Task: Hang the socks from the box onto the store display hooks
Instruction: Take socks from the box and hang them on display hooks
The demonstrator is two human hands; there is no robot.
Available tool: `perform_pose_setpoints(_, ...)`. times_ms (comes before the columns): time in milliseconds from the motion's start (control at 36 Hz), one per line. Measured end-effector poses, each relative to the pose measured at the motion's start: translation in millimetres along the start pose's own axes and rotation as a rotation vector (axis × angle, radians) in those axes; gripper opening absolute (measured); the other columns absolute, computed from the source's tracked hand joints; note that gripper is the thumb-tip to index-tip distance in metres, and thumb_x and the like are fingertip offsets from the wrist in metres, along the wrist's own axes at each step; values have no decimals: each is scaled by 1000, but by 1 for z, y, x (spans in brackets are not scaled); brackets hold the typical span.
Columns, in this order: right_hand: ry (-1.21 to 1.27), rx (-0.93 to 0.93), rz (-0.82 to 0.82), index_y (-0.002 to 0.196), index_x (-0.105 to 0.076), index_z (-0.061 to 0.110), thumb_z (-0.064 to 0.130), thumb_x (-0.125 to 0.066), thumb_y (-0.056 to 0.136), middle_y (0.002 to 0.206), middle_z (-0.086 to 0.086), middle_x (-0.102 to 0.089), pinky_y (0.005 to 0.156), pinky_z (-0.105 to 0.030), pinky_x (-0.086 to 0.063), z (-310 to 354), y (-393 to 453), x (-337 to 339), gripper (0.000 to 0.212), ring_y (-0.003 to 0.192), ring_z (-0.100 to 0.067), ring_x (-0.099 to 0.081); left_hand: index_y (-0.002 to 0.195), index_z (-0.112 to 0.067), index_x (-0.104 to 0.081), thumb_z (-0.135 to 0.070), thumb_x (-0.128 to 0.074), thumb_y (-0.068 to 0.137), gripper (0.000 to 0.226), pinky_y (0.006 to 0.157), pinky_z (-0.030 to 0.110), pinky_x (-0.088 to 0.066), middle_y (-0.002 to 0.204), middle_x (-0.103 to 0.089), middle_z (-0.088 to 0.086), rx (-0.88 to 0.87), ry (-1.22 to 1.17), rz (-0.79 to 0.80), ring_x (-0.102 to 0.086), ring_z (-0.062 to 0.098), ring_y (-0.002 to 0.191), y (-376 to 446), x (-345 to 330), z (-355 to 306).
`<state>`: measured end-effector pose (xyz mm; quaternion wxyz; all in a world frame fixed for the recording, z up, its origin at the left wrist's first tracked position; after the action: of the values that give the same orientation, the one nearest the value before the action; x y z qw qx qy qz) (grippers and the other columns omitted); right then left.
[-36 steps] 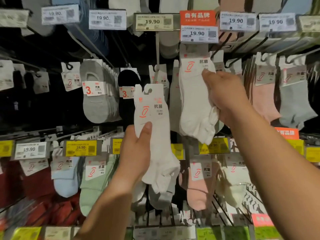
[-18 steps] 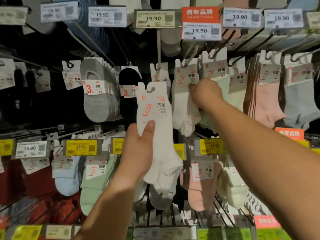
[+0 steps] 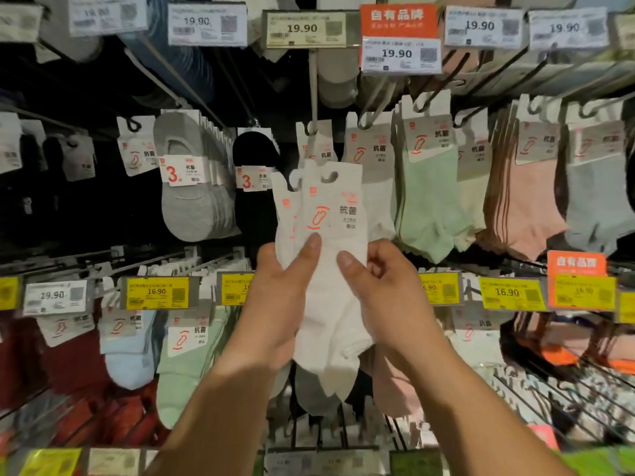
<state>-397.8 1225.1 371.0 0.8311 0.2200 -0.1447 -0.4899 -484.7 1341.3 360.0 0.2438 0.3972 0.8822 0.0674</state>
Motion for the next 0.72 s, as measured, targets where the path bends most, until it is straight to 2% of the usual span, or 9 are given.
perform_pose_setpoints(83,120,-85,16,93,-61,5,19,-66,94,67,-5,-65,60,-27,-48,-6,2,5,15,63,-12,-60,123,-19,-57,-34,-54,103,25,77,39,-63,107,-77,0,2,-12,-25,-76,18,95,2,4,-2)
perform_pose_setpoints(167,110,-92,17,92,-59,3,21,-66,94,80,-26,-64,66,-38,-46,-7,6,10,19,70,-22,-58,121,-18,-62,-22,-51,106,20,92,43,-58,114,-76,2,-36,59,-66,-73,21,104,5,9,-2)
perform_pose_setpoints(250,86,-22,-67,91,-52,-3,20,-64,95,75,-33,-52,61,-33,-42,7,15,27,27,64,-19,-50,111,-23,-64,-21,-52,105,13,99,43,-54,111,-75,-4,-109,139,-126,-71,16,106,8,16,-5)
perform_pose_setpoints(306,43,31,-108,87,-54,3,21,-62,96,65,-23,-53,49,-20,-40,23,23,39,22,52,-11,-50,108,-26,-63,-21,-52,105,12,90,33,-57,108,-75,-8,-137,148,-130,-72,12,102,10,16,-7)
perform_pose_setpoints(361,7,96,-139,88,-55,4,22,-61,97,61,-8,-51,40,-14,-33,42,32,49,21,42,-6,-43,108,-28,-62,-23,-52,105,12,78,25,-57,105,-75,-9,-145,153,-117,-73,9,97,10,14,-8)
perform_pose_setpoints(444,43,135,-160,91,-54,2,24,-62,97,69,-9,-59,47,-19,-41,61,45,58,24,53,-11,-52,107,-28,-62,-24,-53,105,11,72,25,-57,103,-76,-9,-139,136,-111,-74,8,91,11,12,-8)
perform_pose_setpoints(556,88,129,-151,86,-55,13,23,-63,96,67,2,-67,50,-24,-49,73,61,62,17,56,-12,-62,110,-27,-63,-23,-53,105,12,65,18,-55,102,-75,-11,-147,123,-115,-73,5,90,13,12,-8)
perform_pose_setpoints(667,103,127,-96,88,-51,12,23,-64,95,75,-8,-64,60,-32,-50,78,76,60,18,68,-20,-61,106,-28,-63,-23,-53,105,11,61,16,-55,100,-75,-12,-146,116,-111,-73,2,86,14,13,-7)
perform_pose_setpoints(722,73,122,-95,81,-50,13,25,-67,90,72,-10,-58,62,-34,-46,74,82,60,22,68,-21,-57,105,-30,-62,-24,-53,105,11,64,17,-55,100,-75,-13,-141,128,-109,-73,2,88,14,13,-7)
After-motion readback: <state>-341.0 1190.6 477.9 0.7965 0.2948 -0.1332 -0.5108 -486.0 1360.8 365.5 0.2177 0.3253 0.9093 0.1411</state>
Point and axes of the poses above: each hand's wrist, its own y-axis towards the middle knuckle, its own x-axis out of the back of the hand, z = x × y, the point moved 8 cm from there along y, towards the middle knuckle
